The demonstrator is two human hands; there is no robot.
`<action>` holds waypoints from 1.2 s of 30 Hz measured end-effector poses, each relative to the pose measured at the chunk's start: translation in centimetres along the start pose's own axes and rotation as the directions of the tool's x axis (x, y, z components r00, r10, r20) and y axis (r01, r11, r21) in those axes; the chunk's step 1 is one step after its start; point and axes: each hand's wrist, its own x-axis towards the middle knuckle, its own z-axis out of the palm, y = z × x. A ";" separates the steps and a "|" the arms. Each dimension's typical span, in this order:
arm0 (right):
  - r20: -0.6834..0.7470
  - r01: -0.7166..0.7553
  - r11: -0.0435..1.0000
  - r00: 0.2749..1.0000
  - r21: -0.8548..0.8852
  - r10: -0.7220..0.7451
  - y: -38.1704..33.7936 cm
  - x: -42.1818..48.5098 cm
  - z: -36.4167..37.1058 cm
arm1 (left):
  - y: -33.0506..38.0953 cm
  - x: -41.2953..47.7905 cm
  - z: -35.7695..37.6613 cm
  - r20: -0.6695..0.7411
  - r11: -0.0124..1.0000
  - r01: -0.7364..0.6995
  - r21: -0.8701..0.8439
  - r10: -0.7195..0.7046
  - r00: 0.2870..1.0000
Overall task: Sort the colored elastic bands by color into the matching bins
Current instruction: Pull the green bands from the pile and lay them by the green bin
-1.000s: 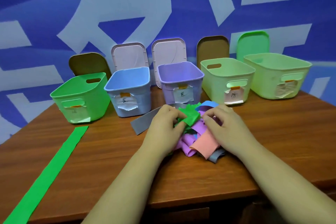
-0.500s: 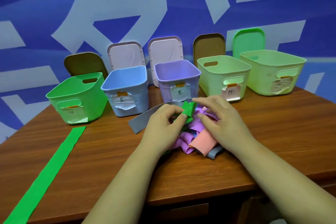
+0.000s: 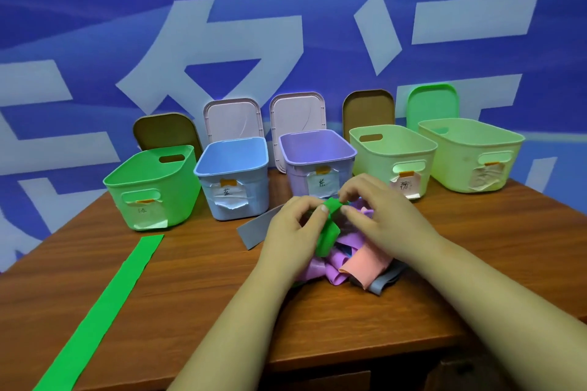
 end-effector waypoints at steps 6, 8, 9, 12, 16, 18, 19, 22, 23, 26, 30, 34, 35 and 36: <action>-0.035 0.132 0.990 0.990 -0.040 -0.133 -2.5 2.6 -3.0 | 2.9 2.4 -1.8 0.021 0.998 -0.012 -0.064 0.013 1.000; -0.055 0.169 0.983 0.983 -0.076 -0.174 -3.5 3.8 -4.3 | 4.0 3.6 -2.3 0.018 0.997 -0.010 -0.076 0.011 1.000; -0.063 0.184 0.979 0.980 -0.092 -0.190 -4.0 4.4 -4.9 | 4.7 4.0 -2.5 0.020 0.996 -0.017 -0.090 0.019 1.000; -0.093 0.190 0.977 0.975 -0.099 -0.199 -5.4 6.2 -6.8 | 6.4 5.2 -3.1 0.005 0.992 -0.044 -0.116 0.045 0.999; -0.204 0.092 0.996 0.975 0.004 -0.090 -7.2 8.7 -8.9 | 7.7 6.4 -3.7 0.047 0.967 -0.005 -0.254 0.017 0.999; -0.247 0.028 0.997 0.969 0.079 -0.008 -8.1 9.8 -10.0 | 7.4 7.1 -4.0 0.074 0.943 0.014 -0.334 0.012 0.997; -0.261 0.009 0.994 0.965 0.111 0.021 -8.5 10.3 -10.5 | 7.3 7.3 -4.0 0.081 0.932 0.024 -0.362 0.006 0.997; -0.278 -0.013 0.986 0.959 0.166 0.059 -9.7 11.6 -11.9 | 7.6 7.1 -4.0 0.044 0.933 -0.015 -0.358 0.033 0.998; -0.276 -0.019 0.987 0.959 0.162 0.064 -10.0 12.0 -12.3 | 7.4 7.0 -3.9 0.037 0.937 -0.028 -0.348 0.043 0.998; -0.269 -0.032 0.983 0.960 0.183 0.081 -10.8 13.1 -13.3 | 7.2 6.4 -3.7 0.059 0.934 -0.012 -0.358 0.035 0.998; -0.295 -0.040 0.970 0.949 0.241 0.113 -11.2 14.3 -14.1 | 7.3 5.7 -3.4 0.050 0.968 -0.005 -0.250 0.018 0.999; -0.328 -0.031 0.963 0.937 0.267 0.121 -11.6 15.2 -14.8 | 7.8 5.1 -3.6 0.065 0.960 0.028 -0.279 -0.010 0.998; -0.332 -0.036 0.960 0.934 0.279 0.132 -11.6 15.4 -14.9 | 8.0 4.8 -3.6 0.077 0.952 0.047 -0.303 -0.025 0.997; -0.334 -0.042 0.955 0.932 0.295 0.144 -11.6 15.6 -14.9 | 7.9 4.6 -3.7 0.093 0.947 0.064 -0.315 -0.037 0.995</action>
